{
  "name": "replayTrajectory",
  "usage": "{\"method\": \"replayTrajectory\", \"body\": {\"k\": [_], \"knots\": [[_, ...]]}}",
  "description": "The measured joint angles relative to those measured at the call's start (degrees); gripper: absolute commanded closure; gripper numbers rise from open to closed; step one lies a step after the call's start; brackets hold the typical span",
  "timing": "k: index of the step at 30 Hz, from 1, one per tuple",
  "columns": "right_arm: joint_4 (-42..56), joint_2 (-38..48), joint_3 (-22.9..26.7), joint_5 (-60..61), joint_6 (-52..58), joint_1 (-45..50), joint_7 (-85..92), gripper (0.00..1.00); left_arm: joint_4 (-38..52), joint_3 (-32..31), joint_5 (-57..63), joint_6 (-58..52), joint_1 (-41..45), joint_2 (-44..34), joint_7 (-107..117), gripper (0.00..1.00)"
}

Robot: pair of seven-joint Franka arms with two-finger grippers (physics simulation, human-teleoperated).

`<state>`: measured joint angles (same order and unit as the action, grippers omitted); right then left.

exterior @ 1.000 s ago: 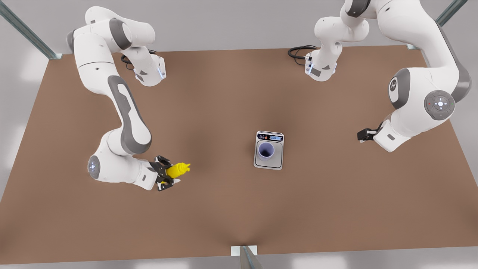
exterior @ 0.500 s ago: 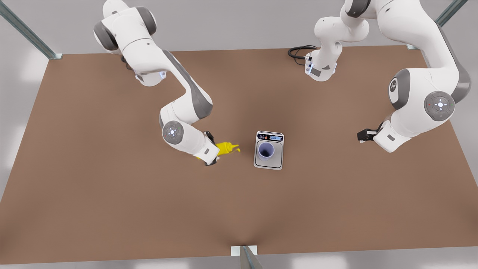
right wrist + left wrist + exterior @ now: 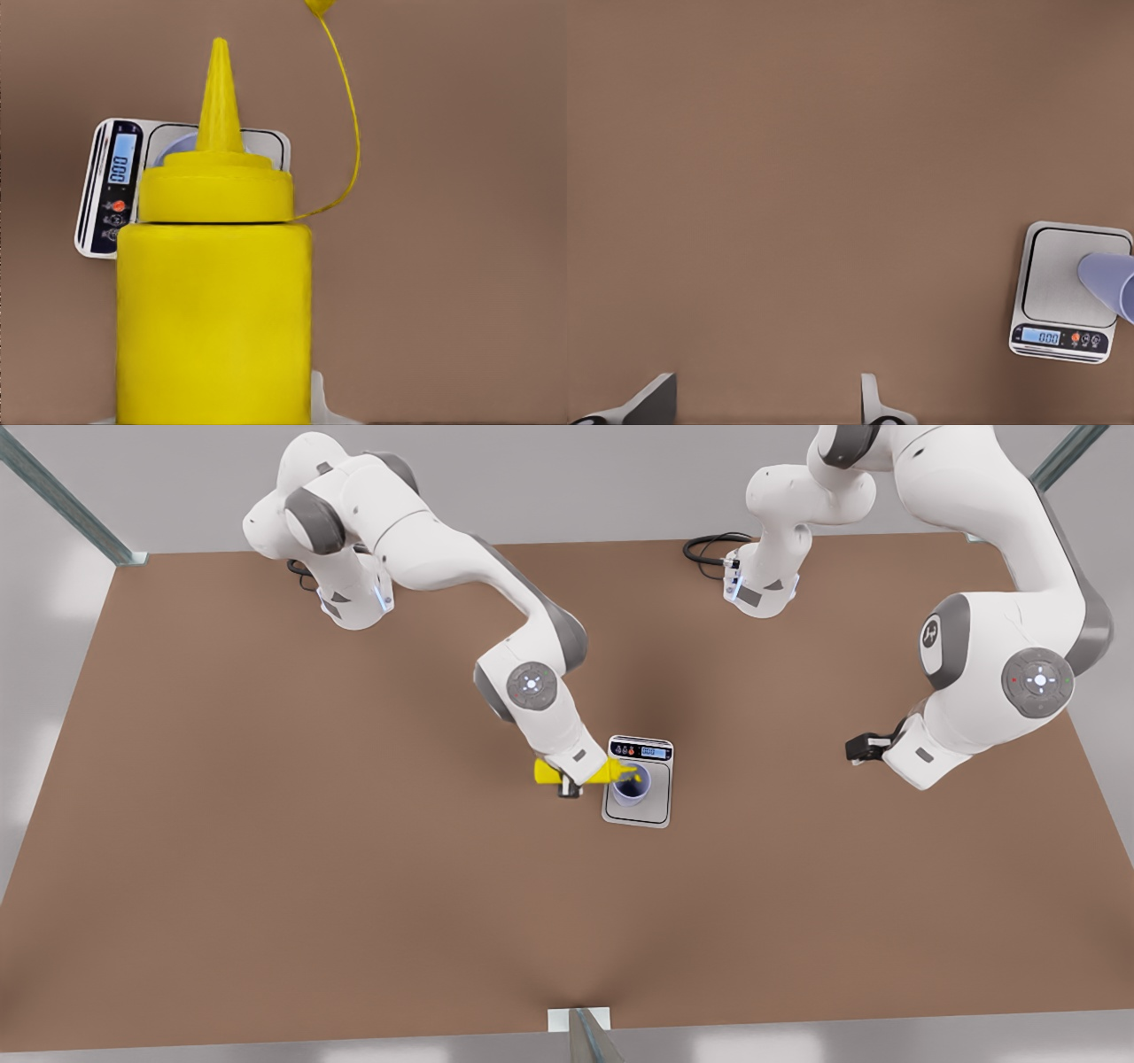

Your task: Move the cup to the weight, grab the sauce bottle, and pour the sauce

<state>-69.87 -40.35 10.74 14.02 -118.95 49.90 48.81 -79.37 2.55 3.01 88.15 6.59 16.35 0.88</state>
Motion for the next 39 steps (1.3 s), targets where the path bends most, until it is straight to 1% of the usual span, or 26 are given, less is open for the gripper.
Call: {"method": "replayTrajectory", "body": {"k": [5,7,8,17,22,25,29,30,33,34,35,37,39], "knots": [[0.0,0.3,0.0,-4.9,0.1,1.0,-0.3,0.48,-0.3,0.0,0.0,0.0,0.0,0.4,0.0,0.0],[0.1,0.3,0.1,-9.5,0.3,2.0,-3.8,0.48,-0.3,0.0,0.0,0.0,0.0,0.4,0.0,0.0],[0.5,0.4,0.0,-14.0,0.8,2.5,-8.3,0.48,-0.3,0.0,0.0,0.0,0.0,0.4,0.0,0.0],[1.7,0.3,0.1,-20.2,2.7,5.7,-10.9,0.48,-0.4,0.0,-0.1,0.0,0.0,0.7,-0.1,0.0],[2.4,0.4,-0.2,-19.5,5.1,4.7,-10.6,0.48,-0.4,0.0,-0.2,0.0,0.0,1.1,0.0,0.0],[2.5,0.8,-0.9,-13.7,8.5,0.2,-9.7,0.47,-0.5,0.0,-0.2,0.0,0.0,1.2,0.0,0.0],[2.5,2.1,-1.4,-0.8,9.8,-5.6,-6.7,0.47,-0.8,0.0,-0.3,0.0,0.0,1.1,0.0,0.0],[2.5,2.4,-4.4,1.3,9.8,-8.7,-6.6,0.48,-0.8,0.0,-0.3,0.0,0.0,1.1,0.0,0.0],[1.8,3.1,-20.3,2.3,9.8,-25.5,-3.5,0.48,-0.8,0.0,-0.3,0.0,0.0,1.1,0.0,0.0],[1.3,3.1,-24.5,2.2,9.9,-30.4,-1.3,0.48,-0.8,0.0,-0.3,0.0,0.0,1.1,0.0,0.0],[1.0,3.1,-26.6,2.3,10.5,-33.0,-0.3,0.47,-0.8,0.0,-0.3,0.0,0.0,1.1,-0.1,0.0],[0.7,3.0,-28.6,2.4,10.6,-35.6,0.9,0.47,-0.8,0.0,-0.3,0.0,0.0,1.1,-0.1,0.0],[0.0,3.1,-28.7,4.2,11.2,-37.7,4.6,0.48,-0.8,0.0,-0.3,0.0,0.0,1.1,0.0,0.0]]}}
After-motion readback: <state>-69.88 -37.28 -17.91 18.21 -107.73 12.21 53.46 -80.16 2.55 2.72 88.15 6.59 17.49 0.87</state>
